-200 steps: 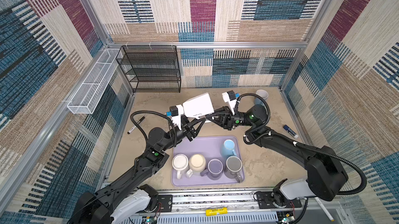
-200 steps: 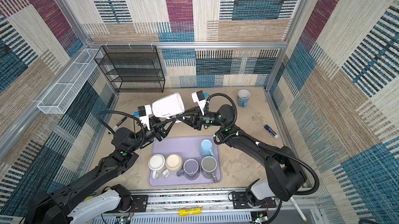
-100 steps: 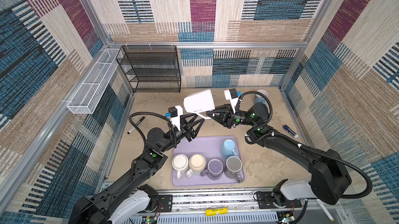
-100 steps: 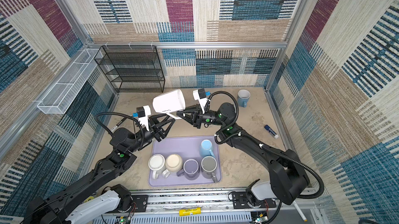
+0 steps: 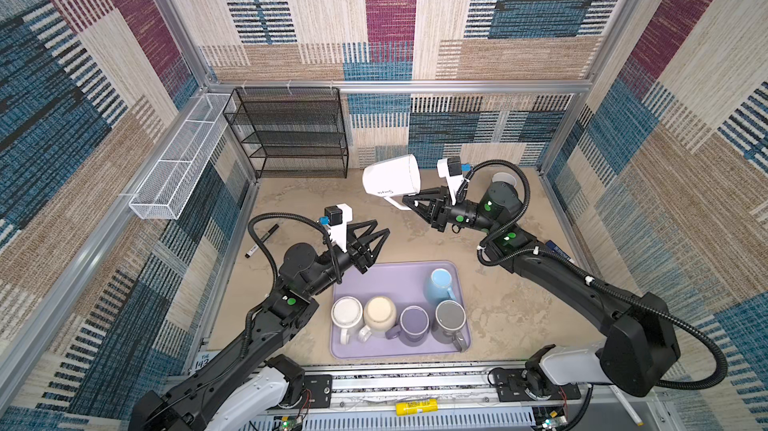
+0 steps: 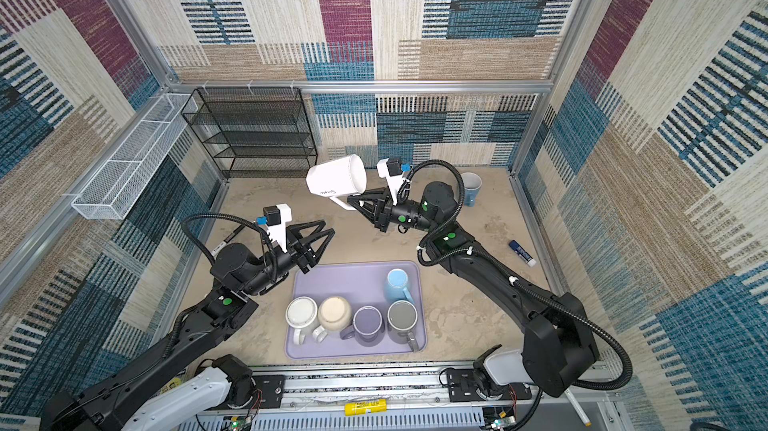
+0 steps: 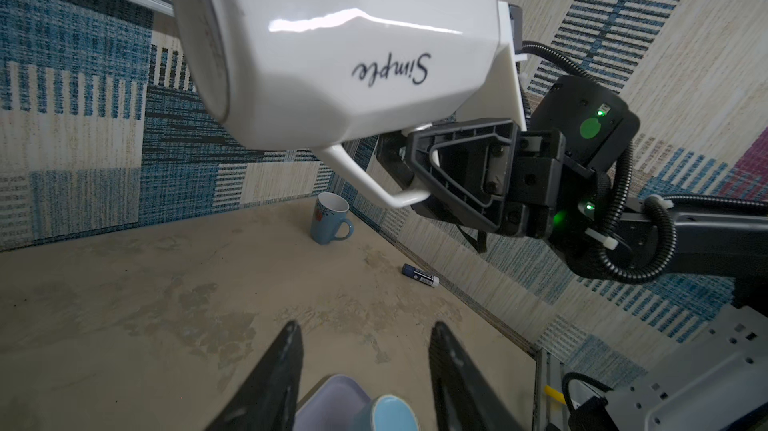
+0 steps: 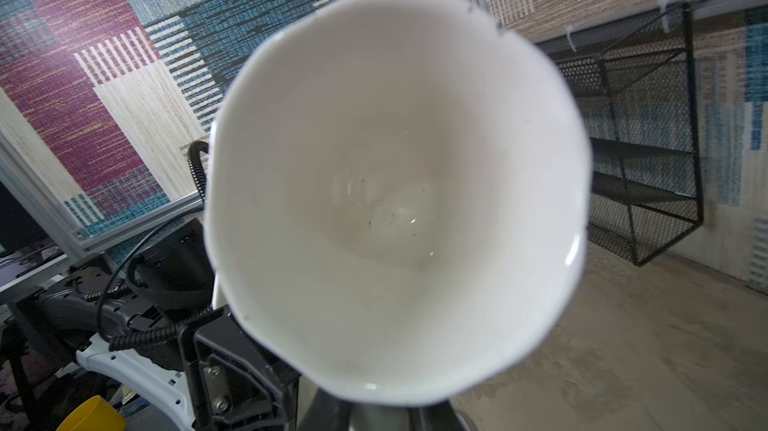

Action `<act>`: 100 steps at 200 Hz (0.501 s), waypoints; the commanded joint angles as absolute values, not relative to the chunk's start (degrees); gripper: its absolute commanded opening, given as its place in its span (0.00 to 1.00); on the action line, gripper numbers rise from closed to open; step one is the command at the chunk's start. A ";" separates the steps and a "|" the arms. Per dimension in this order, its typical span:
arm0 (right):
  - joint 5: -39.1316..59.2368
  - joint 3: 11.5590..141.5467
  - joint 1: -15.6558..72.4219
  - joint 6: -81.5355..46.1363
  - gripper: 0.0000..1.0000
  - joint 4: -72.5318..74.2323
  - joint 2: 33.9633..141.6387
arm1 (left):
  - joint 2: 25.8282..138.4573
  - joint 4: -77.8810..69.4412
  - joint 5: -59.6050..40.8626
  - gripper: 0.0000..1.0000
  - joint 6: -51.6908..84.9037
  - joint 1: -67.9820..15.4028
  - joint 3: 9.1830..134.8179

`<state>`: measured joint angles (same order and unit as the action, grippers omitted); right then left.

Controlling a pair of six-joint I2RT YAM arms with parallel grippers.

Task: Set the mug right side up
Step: 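Carry the white mug upright toward the blue flowered mug with the right gripper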

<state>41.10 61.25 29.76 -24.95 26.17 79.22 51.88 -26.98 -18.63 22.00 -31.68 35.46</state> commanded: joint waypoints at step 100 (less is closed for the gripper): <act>20.98 69.80 20.49 -14.13 0.00 5.25 81.71 | 57.00 -8.48 -10.82 0.47 19.06 -31.94 42.76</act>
